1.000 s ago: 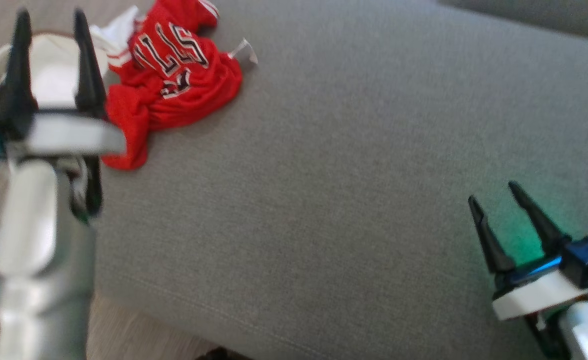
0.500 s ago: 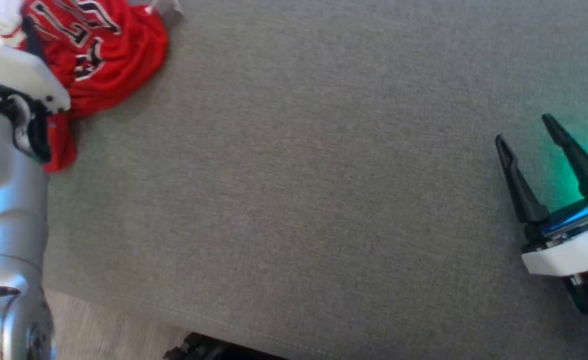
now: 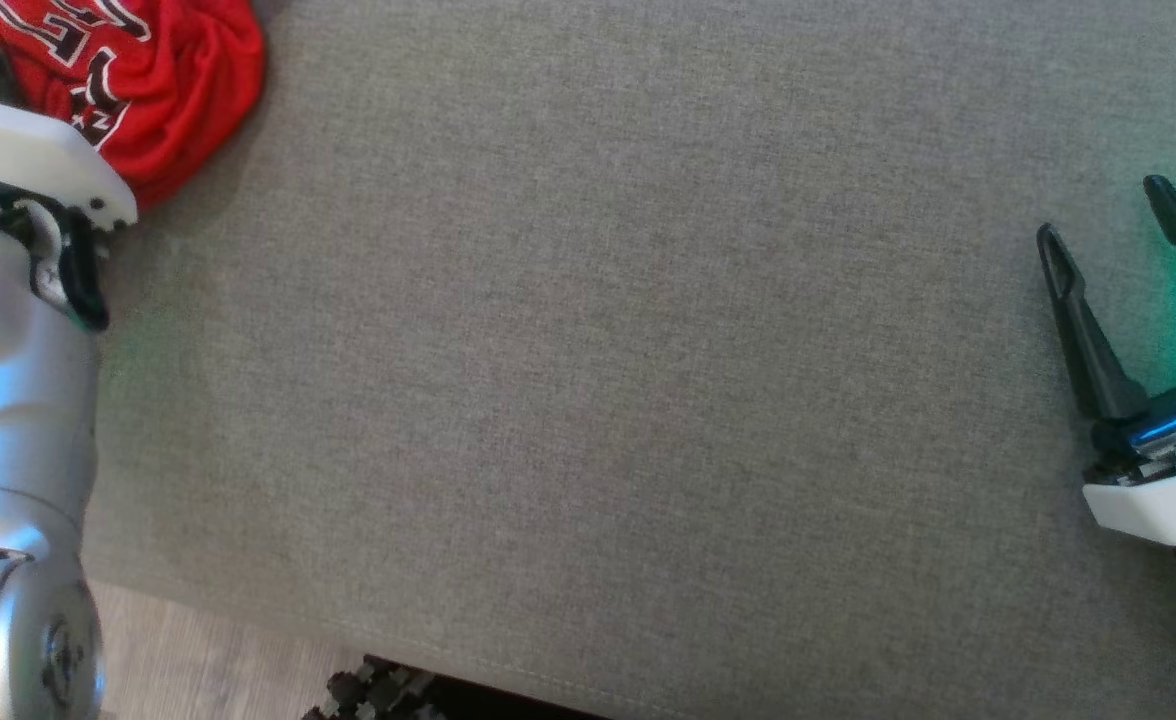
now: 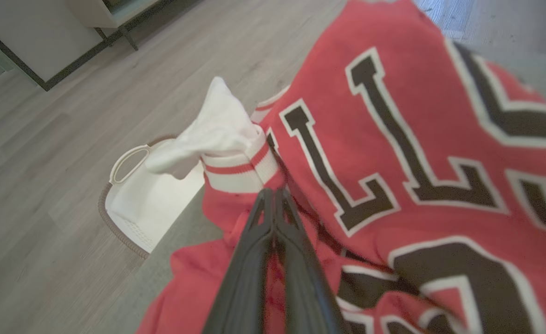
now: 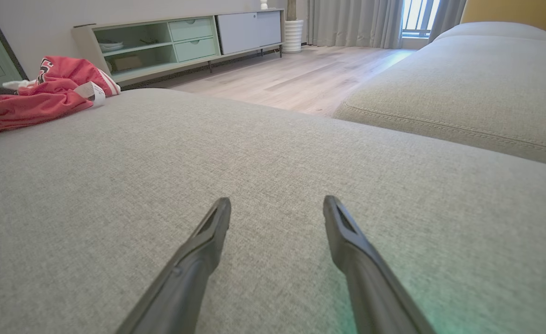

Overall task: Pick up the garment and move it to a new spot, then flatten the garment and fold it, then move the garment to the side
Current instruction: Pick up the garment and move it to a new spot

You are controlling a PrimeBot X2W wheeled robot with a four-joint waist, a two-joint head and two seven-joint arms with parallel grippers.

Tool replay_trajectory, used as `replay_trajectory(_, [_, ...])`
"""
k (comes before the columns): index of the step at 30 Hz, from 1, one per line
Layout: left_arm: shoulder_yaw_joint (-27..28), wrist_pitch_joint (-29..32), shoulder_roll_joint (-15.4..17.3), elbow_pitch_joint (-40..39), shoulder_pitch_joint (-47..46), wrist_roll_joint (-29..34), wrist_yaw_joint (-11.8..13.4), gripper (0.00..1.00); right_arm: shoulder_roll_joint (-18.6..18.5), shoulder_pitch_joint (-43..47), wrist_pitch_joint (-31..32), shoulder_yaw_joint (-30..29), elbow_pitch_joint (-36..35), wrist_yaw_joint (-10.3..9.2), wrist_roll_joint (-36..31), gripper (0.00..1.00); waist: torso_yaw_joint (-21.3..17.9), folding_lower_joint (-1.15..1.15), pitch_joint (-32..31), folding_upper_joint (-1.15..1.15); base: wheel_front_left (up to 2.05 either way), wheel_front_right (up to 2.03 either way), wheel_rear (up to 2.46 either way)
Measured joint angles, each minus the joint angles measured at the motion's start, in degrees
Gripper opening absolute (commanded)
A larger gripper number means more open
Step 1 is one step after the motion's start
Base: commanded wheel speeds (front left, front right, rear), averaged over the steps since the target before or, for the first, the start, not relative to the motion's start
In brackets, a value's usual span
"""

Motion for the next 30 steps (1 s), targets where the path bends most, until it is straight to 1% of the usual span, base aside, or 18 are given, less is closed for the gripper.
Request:
replay_trajectory(4, [-0.8,-6.4,0.4,0.0,-1.1,1.1,0.0,0.0,0.0,-0.1,0.4,0.5,1.1,0.0,-0.2,1.0,0.2,0.0,-1.3,0.0,0.0,0.0,0.0])
replay_trajectory(7, [-2.2,-9.0,1.6,-0.2,-2.4,2.2,0.0,0.0,0.4,-1.2,-0.3,1.7,3.8,0.0,-0.1,1.0,0.1,0.01,-3.1,0.0,0.0,0.0,0.0])
replay_trajectory(8, [-2.7,-10.0,2.7,-0.8,-3.5,2.7,-0.1,0.0,1.5,-1.7,-1.4,2.9,6.0,0.0,-0.1,1.0,-0.2,0.01,-4.8,0.0,0.0,0.0,0.0])
replay_trajectory(11, [-4.1,-10.8,4.1,-2.2,-4.9,4.0,-0.8,0.0,4.4,-2.2,-2.8,5.7,9.4,0.0,0.4,1.0,-0.8,0.01,-7.7,0.0,0.0,0.0,0.0])
replay_trajectory(14, [-5.2,-11.3,4.6,-4.3,-5.4,4.8,-2.2,0.0,7.0,-2.1,-3.9,7.3,12.8,0.0,0.8,1.0,-1.8,0.0,-11.2,0.0,0.0,0.0,0.0])
replay_trajectory(18, [-8.2,-11.3,5.0,-7.3,-5.8,6.9,-3.9,0.0,9.8,-2.1,-4.8,8.0,16.5,0.0,1.2,1.0,-3.6,0.0,-16.2,0.0,0.0,0.0,0.0])
replay_trajectory(23, [-11.5,-11.3,5.0,-11.7,-7.5,8.3,-6.0,0.0,13.8,-1.3,-4.8,7.7,17.0,0.0,1.9,1.0,-6.8,-0.01,-22.3,0.0,0.0,0.0,0.0])
replay_trajectory(24, [-12.3,-11.2,4.8,-13.8,-8.0,8.4,-6.6,0.0,15.0,0.1,-4.8,7.4,16.7,0.0,1.9,1.0,-8.5,-0.01,-24.5,0.0,0.0,0.0,0.0])
replay_trajectory(26, [-13.6,-10.6,4.5,-16.0,-8.7,8.4,-7.2,0.0,16.0,2.1,-4.8,7.3,16.5,0.0,1.9,1.0,-10.5,-0.02,-26.4,0.0,0.0,0.0,0.0])
replay_trajectory(30, [-16.2,-7.6,2.2,-21.3,-8.9,6.4,-7.7,0.0,17.5,4.1,-4.9,7.4,16.3,0.0,1.9,1.0,-14.9,-0.02,-29.2,0.0,0.0,0.0,0.0])
